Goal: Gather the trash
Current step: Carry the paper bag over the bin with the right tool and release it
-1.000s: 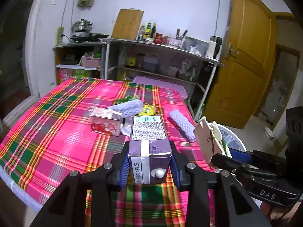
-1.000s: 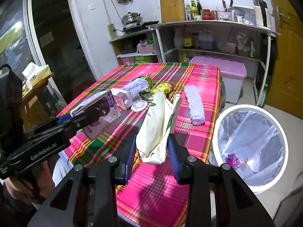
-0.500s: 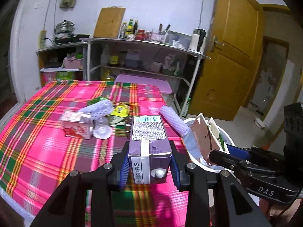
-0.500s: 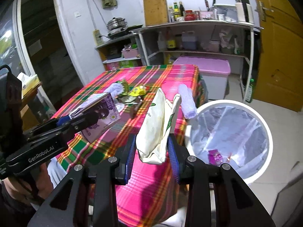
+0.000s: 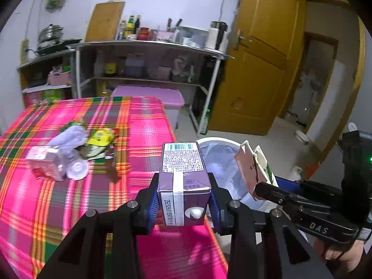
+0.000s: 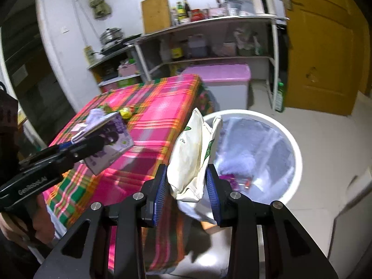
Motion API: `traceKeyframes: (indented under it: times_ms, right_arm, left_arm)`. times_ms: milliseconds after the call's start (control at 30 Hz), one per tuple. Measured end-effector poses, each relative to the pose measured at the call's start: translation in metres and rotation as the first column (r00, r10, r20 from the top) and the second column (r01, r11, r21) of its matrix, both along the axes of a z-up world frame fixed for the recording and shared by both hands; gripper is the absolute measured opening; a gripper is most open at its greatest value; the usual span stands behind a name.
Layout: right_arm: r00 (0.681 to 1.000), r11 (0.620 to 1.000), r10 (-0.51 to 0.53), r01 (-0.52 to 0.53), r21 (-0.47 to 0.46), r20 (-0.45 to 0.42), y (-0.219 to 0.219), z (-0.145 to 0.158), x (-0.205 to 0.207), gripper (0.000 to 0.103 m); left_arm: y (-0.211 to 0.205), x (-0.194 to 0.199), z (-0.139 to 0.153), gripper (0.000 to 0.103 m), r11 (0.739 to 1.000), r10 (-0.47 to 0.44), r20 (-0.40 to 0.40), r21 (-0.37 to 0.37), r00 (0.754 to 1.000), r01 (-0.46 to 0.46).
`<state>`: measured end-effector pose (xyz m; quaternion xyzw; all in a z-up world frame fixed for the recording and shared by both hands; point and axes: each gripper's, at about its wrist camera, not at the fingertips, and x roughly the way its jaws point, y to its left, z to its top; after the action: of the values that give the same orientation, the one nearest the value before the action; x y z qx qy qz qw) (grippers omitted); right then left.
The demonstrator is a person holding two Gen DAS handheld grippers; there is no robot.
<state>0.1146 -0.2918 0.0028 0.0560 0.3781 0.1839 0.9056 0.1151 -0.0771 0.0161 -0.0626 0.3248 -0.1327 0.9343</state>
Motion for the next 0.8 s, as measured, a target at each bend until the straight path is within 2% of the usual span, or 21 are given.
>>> traceKeyframes:
  times_ms: [433,800]
  right_arm:
    - [0.996,0.997,-0.072,0.073,0.016,-0.054,-0.041,-0.022,0.018,0.035]
    - [0.994,0.997,-0.073,0.074,0.013,-0.083,-0.044,-0.034,0.028,0.035]
  left_arm:
    - [-0.048,0.035,-0.015,0.037,0.996,-0.089,-0.042,0.006,0.995,0.089]
    - [-0.047,0.043,-0.019,0.037,0.997,-0.077,-0.048,0.003,0.996,0.077]
